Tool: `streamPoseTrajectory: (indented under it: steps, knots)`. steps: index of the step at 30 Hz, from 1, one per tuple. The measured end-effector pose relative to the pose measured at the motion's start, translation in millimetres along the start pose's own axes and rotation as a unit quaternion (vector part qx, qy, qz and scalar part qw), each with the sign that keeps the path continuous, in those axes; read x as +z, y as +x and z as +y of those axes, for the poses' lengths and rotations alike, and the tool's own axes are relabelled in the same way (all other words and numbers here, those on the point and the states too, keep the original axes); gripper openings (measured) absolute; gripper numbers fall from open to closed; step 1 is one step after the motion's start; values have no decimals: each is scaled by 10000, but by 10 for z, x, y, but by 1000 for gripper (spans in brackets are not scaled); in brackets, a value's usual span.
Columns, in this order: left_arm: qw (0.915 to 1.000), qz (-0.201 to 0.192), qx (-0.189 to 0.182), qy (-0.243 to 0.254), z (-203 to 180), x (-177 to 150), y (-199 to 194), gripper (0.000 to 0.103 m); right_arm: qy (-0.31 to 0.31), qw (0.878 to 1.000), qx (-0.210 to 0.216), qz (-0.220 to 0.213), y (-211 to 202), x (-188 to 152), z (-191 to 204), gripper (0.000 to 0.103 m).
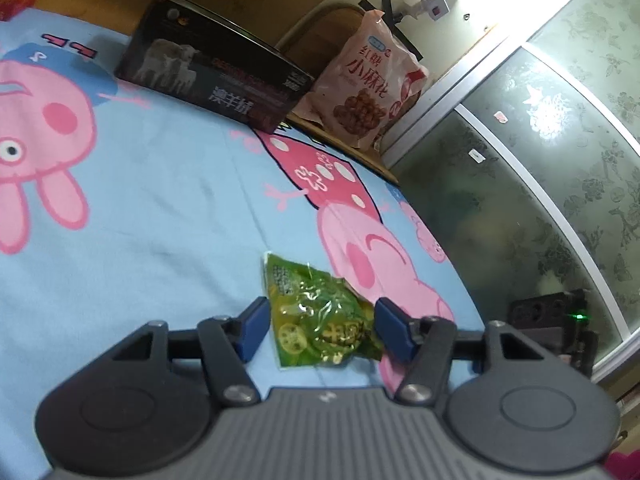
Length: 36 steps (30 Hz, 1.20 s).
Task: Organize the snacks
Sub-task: 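Carry the green pouch toward the black box with the right tool, then drop the green pouch into the black box by opening the right tool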
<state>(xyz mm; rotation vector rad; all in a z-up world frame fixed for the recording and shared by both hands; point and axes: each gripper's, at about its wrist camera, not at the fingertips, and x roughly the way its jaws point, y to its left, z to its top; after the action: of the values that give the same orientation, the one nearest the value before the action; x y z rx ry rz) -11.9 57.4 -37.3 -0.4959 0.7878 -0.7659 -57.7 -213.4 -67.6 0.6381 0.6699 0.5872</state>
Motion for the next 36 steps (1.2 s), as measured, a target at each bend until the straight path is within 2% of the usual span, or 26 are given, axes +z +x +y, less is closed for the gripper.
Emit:
streamPoseTrajectory:
  steps: [3,5,7,10,12,14,16,17,18,19,21,23,26,30,33,35,36]
  knots:
    - [9998,-140,114,41,-8,-6,14,54,-53,9999,-69,-143,64,-7,47,22]
    - [9998,-170,115,-42,10,-9,-4,50,158,9997,44,-172,49,0,-10,21]
    - [9997,-200,62,-87,18,-4,-26,50,509,9982,231,-207,17,16,-83,19]
    - [9993,-251,41,-258,55,31,-53,58,1273,9882,774,-368,-71,71,-241,19]
    - [9985,-271,-157,-456,96,71,-80,73,1441,9841,907,-500,-137,132,-251,19]
    - [9967,-295,-440,-615,115,121,-101,78,1446,9825,1035,-558,-169,198,-233,19]
    - [9940,-325,-745,-727,111,185,-92,77,1390,9812,1224,-535,-154,257,-182,19]
    - [9932,-332,-823,-757,105,216,-79,70,1359,9805,1321,-517,-131,289,-144,19]
    - [9925,-329,-901,-759,98,262,-59,54,1305,9804,1389,-499,-103,323,-104,19]
    - [9926,-301,-929,-720,84,311,-36,46,1208,9814,1410,-484,-69,370,-54,19]
    - [9937,-313,-888,-605,69,454,-31,29,887,9876,1184,-531,-19,495,39,19]
    - [9961,-349,-684,-431,33,644,-41,29,658,9900,1132,-527,87,680,104,19]
    - [9979,-615,-191,66,-72,1018,-58,29,138,9929,983,-649,296,1026,255,19]
    - [9927,-923,568,531,-97,1568,80,30,-667,9924,560,-869,689,1504,417,19]
    - [9818,-1069,1367,770,-38,1914,306,30,-1209,9886,51,-896,1101,1787,457,21]
    - [9678,-1061,2044,1018,-13,2042,511,33,-1701,9800,-545,-875,1374,1877,503,26]
    - [9573,-1068,2421,1167,-12,2054,599,34,-1825,9751,-908,-869,1468,1885,517,29]
